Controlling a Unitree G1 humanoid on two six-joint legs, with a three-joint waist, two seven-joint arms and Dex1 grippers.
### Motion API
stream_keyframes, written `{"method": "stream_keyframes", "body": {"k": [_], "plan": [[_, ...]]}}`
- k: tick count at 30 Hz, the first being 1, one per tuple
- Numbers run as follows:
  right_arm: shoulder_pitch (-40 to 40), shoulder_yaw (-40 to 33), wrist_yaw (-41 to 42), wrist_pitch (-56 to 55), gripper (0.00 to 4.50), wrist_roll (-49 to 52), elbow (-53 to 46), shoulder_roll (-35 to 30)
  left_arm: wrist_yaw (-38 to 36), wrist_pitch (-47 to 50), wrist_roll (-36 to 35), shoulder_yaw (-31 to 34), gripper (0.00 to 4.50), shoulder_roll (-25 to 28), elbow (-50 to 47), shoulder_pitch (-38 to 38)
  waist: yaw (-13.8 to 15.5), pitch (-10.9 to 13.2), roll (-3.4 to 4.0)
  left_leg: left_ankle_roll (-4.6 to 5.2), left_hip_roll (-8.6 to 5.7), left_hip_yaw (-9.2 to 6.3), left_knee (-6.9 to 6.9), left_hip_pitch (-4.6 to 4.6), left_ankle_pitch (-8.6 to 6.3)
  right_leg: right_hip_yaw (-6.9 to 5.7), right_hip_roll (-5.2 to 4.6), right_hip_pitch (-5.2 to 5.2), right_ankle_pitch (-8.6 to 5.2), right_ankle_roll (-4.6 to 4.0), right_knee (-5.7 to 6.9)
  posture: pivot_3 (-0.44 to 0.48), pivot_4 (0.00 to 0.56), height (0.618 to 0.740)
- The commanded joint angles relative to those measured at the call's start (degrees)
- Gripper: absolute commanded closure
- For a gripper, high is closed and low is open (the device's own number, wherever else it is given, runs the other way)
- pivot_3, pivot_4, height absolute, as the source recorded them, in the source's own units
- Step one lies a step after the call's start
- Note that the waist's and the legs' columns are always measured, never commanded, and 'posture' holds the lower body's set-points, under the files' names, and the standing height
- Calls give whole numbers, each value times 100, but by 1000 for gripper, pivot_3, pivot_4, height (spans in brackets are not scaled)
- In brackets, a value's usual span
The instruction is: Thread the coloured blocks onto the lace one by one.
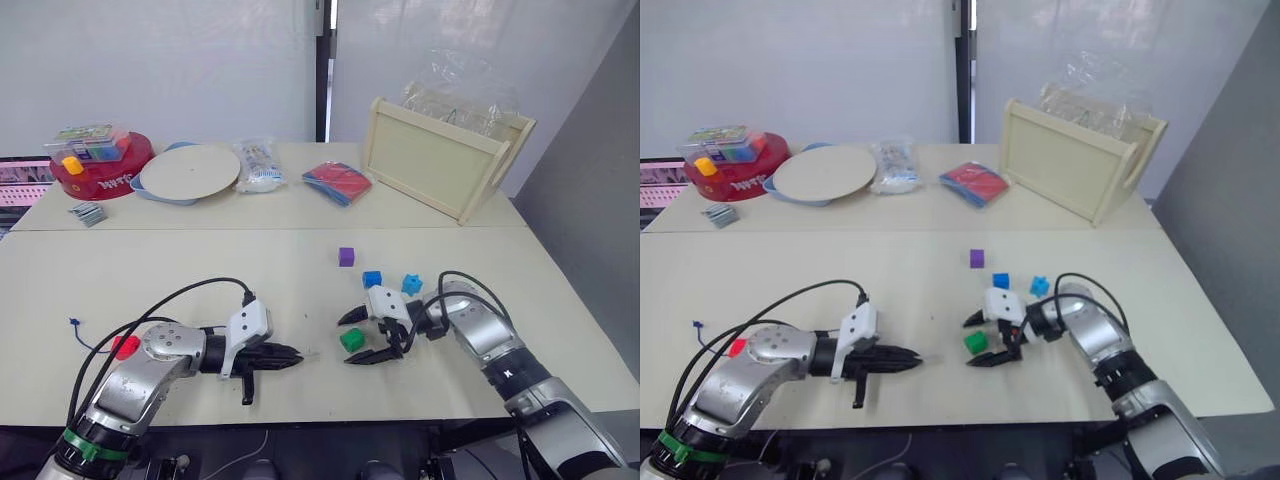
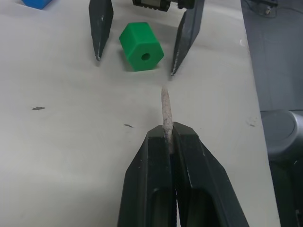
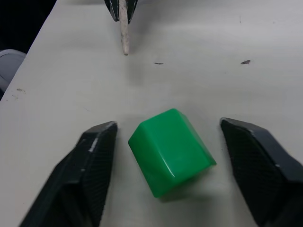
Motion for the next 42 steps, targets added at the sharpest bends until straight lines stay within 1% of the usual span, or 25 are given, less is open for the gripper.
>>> {"method": "stream_keyframes", "body": {"k": [1,3,4,11,15,23,31,36,40,42], "plan": [[31,-207,84,-220,2200,-8,-59,5,108,65,-62,85,4500,23,-158,-71,4,0,0,0,0,0,1,0,0,0,0,0,0,0,0,0,150,740],[121,-247,51,-148,2880,22,-187,10,159,46,-8,16,4500,-32,-100,-141,14,0,0,0,0,0,1,0,0,0,0,0,0,0,0,0,150,740],[191,-271,0,-64,2969,33,-311,14,220,45,23,-38,4500,-104,-67,-207,20,0,0,0,0,0,1,0,0,0,0,1,0,0,0,0,150,740],[557,-282,-299,430,3045,-63,-970,27,356,-3,225,-363,4500,-406,206,-566,15,0,0,0,-1,0,5,1,0,0,0,2,0,0,4,0,150,740],[661,-271,-502,765,3109,-127,-1223,28,333,29,265,-490,4500,-464,255,-646,0,0,0,0,-1,-1,5,1,0,0,2,2,0,0,5,0,150,740],[747,-316,-620,1081,3109,-128,-1451,-35,303,-47,336,-605,4500,-482,362,-687,4,0,0,0,-1,-1,5,2,0,0,1,2,0,1,5,0,150,740],[807,-285,-644,1331,3110,-92,-1769,-10,412,-84,467,-801,4500,-893,573,-949,16,0,0,0,-2,-1,10,0,0,0,0,3,0,1,5,0,150,740],[820,-273,-706,1451,3110,-100,-1856,16,423,-18,478,-927,4500,-1127,507,-1006,41,0,0,0,-4,-1,14,-1,0,0,-1,5,1,1,5,0,150,740],[818,-266,-770,1541,3110,-123,-1875,54,400,40,444,-922,4500,-1206,469,-1011,71,0,0,0,-5,-1,18,-1,0,0,-2,7,1,3,5,0,150,740],[824,-266,-788,1565,3110,-151,-1862,55,364,45,433,-861,4500,-1143,450,-972,76,0,0,0,-5,-1,20,-1,0,0,-2,8,2,3,5,0,150,740]]}}
